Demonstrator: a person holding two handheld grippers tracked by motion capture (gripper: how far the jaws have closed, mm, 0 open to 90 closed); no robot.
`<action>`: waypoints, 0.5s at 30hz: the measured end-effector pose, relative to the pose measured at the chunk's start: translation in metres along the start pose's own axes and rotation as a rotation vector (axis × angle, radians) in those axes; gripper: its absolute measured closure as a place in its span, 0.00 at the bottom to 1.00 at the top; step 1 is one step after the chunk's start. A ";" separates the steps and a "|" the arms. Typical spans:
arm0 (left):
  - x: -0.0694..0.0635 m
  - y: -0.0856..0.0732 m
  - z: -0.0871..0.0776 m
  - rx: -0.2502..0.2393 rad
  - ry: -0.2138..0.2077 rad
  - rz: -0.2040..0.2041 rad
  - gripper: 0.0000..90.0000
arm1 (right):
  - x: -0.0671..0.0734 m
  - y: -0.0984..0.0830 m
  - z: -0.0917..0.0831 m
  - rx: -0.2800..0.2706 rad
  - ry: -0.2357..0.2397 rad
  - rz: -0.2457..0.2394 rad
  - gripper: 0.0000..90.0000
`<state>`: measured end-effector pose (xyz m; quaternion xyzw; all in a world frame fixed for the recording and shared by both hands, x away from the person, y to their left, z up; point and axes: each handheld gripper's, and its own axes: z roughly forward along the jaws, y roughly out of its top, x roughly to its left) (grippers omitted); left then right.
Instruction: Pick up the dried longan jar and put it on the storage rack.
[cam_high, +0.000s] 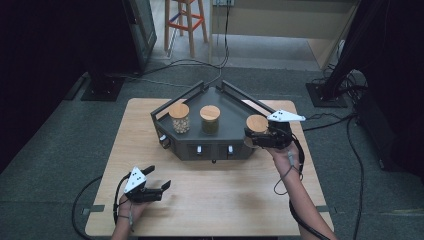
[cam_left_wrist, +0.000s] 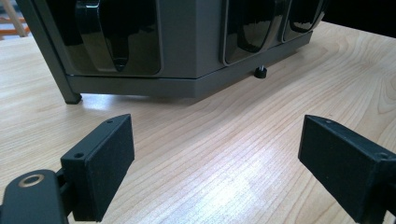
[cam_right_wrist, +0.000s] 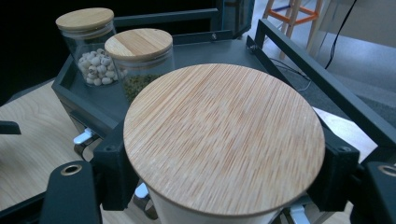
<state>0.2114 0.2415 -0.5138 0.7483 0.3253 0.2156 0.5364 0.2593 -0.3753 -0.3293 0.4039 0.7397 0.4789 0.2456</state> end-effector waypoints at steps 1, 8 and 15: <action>0.000 0.000 0.000 0.000 -0.001 -0.001 0.12 | 0.000 0.000 0.001 -0.001 0.002 -0.005 0.28; 0.000 0.000 0.000 -0.001 0.000 -0.001 0.12 | -0.002 0.002 0.007 -0.005 0.004 -0.011 0.28; 0.001 0.000 0.000 -0.001 -0.001 -0.001 0.12 | -0.003 0.006 0.014 -0.006 -0.003 -0.015 0.28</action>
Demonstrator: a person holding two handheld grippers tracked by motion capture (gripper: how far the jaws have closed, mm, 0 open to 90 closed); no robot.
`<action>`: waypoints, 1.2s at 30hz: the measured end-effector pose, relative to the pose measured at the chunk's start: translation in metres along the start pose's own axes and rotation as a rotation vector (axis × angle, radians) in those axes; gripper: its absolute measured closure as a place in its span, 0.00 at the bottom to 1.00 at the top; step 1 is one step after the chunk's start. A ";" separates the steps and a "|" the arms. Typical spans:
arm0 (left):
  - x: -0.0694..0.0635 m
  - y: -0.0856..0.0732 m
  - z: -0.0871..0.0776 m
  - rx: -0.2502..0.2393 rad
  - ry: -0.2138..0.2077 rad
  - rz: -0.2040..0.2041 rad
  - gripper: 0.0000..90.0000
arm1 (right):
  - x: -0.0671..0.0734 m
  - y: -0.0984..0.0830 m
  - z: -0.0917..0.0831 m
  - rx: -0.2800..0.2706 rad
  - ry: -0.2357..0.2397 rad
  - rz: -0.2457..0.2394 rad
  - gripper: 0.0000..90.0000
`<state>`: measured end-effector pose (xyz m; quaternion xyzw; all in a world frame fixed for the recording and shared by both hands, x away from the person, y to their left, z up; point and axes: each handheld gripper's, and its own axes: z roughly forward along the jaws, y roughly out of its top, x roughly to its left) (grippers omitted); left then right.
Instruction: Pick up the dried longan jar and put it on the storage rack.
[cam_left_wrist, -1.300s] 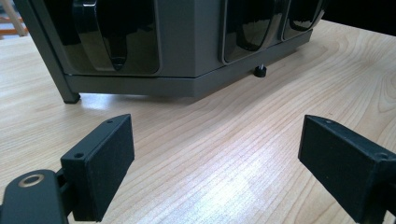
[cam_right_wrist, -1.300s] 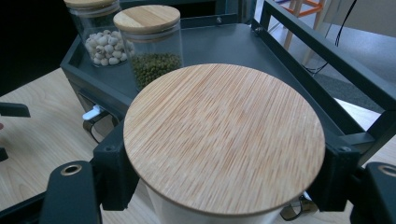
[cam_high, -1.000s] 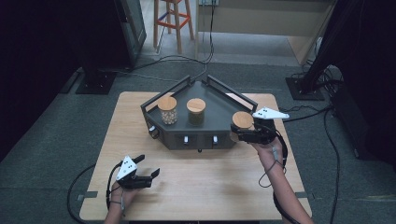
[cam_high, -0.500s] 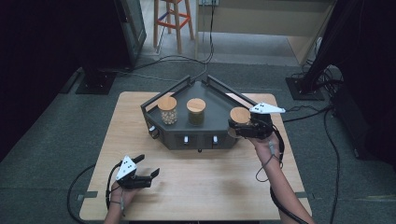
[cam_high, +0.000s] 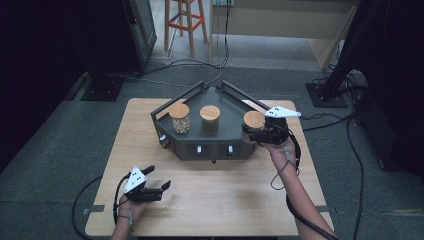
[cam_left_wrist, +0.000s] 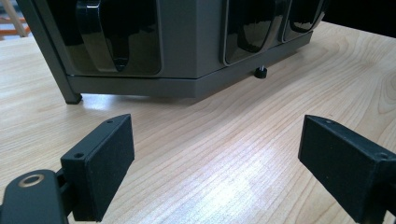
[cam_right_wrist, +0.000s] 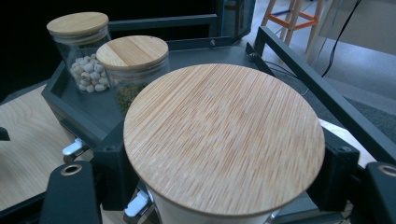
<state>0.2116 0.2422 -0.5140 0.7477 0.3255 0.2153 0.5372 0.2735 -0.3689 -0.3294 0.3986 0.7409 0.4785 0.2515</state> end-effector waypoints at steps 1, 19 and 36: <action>0.000 0.000 0.000 0.000 0.000 0.000 0.12 | 0.000 0.000 0.001 0.000 0.000 -0.003 0.28; 0.000 0.000 -0.001 -0.002 0.002 -0.003 0.12 | 0.000 0.004 0.020 -0.002 -0.011 0.004 0.28; 0.001 0.000 -0.002 -0.002 0.005 -0.006 0.12 | -0.003 0.004 0.042 -0.001 -0.031 0.006 0.28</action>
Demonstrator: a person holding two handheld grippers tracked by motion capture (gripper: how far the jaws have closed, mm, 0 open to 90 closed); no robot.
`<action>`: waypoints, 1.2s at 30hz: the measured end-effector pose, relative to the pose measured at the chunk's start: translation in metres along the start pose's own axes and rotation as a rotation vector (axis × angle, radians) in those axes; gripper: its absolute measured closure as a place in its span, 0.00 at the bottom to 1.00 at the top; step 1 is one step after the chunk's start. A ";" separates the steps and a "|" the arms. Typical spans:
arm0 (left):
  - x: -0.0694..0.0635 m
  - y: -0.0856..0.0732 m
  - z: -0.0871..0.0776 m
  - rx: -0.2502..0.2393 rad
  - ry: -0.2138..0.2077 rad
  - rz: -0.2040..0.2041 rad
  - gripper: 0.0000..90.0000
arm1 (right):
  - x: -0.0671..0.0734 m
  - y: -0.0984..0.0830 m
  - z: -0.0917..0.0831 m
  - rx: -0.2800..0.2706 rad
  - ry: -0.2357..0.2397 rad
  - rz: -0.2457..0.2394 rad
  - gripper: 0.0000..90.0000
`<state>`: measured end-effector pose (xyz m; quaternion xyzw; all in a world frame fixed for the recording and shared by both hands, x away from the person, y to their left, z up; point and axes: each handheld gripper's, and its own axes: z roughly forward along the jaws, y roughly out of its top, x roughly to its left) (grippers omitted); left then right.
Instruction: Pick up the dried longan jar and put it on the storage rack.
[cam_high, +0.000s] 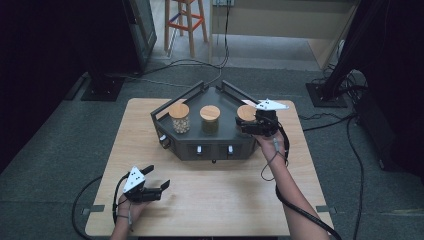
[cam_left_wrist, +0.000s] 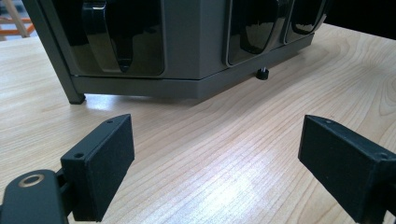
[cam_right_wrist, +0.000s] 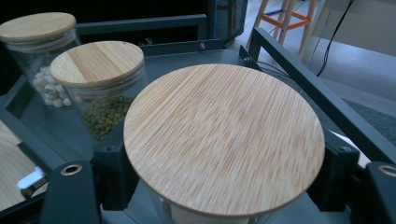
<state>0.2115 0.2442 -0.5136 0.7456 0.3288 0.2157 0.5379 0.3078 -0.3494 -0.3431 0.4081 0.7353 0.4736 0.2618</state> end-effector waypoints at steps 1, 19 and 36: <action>0.000 0.000 0.000 0.000 0.000 0.000 0.12 | 0.000 0.000 0.001 0.000 -0.002 0.000 0.28; 0.000 0.000 0.000 0.003 0.000 -0.001 0.12 | -0.002 -0.003 0.015 0.005 -0.020 0.025 0.28; 0.001 0.000 0.001 0.003 -0.001 -0.003 0.12 | -0.002 -0.005 0.024 0.019 -0.034 0.030 0.28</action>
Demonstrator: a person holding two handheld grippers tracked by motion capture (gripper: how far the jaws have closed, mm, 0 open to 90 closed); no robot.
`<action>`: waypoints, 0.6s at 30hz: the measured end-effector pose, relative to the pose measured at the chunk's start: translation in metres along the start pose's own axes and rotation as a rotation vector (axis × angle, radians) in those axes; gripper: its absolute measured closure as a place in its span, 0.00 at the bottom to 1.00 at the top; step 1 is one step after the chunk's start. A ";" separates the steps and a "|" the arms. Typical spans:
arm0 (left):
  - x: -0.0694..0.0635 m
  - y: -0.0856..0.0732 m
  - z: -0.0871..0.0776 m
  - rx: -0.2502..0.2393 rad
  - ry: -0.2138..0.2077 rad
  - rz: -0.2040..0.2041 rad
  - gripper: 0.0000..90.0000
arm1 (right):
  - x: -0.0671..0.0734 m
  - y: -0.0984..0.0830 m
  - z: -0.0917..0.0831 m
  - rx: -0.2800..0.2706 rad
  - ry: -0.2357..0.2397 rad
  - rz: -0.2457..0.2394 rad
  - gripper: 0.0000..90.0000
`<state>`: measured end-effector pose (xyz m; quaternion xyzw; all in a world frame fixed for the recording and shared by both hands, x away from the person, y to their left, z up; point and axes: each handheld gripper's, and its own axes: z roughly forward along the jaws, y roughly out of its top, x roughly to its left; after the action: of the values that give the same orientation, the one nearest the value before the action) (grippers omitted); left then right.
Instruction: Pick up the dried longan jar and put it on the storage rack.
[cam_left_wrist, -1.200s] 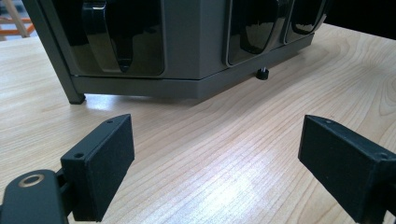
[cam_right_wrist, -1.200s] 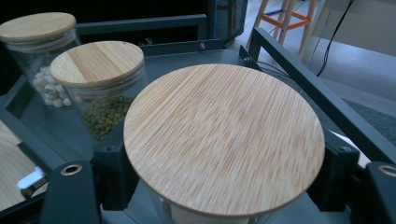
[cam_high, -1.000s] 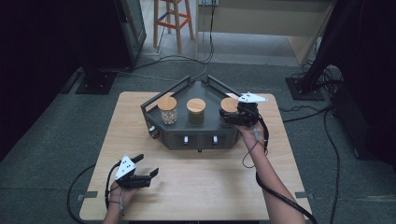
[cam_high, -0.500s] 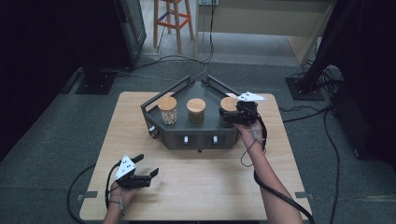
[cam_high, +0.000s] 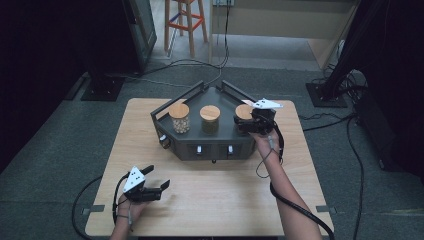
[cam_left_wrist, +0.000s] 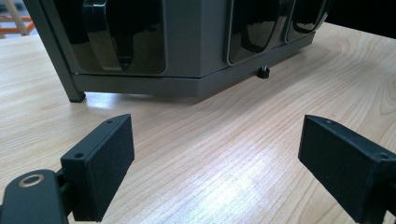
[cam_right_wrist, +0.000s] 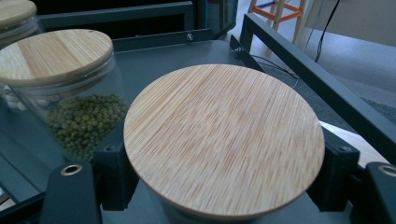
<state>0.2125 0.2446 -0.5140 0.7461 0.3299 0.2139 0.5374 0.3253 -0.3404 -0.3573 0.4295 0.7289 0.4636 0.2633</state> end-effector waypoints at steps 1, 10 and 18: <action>0.000 0.000 0.000 0.000 0.001 0.000 0.12 | 0.000 -0.001 0.000 0.000 -0.001 0.002 0.28; 0.000 0.000 0.001 0.004 -0.001 0.000 0.12 | -0.002 -0.004 0.002 -0.011 0.003 0.001 0.28; 0.000 0.000 0.001 0.005 -0.002 0.000 0.12 | -0.004 -0.006 0.002 -0.017 0.008 0.009 0.27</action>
<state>0.2131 0.2444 -0.5140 0.7475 0.3299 0.2126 0.5359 0.3263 -0.3439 -0.3638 0.4287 0.7239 0.4727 0.2621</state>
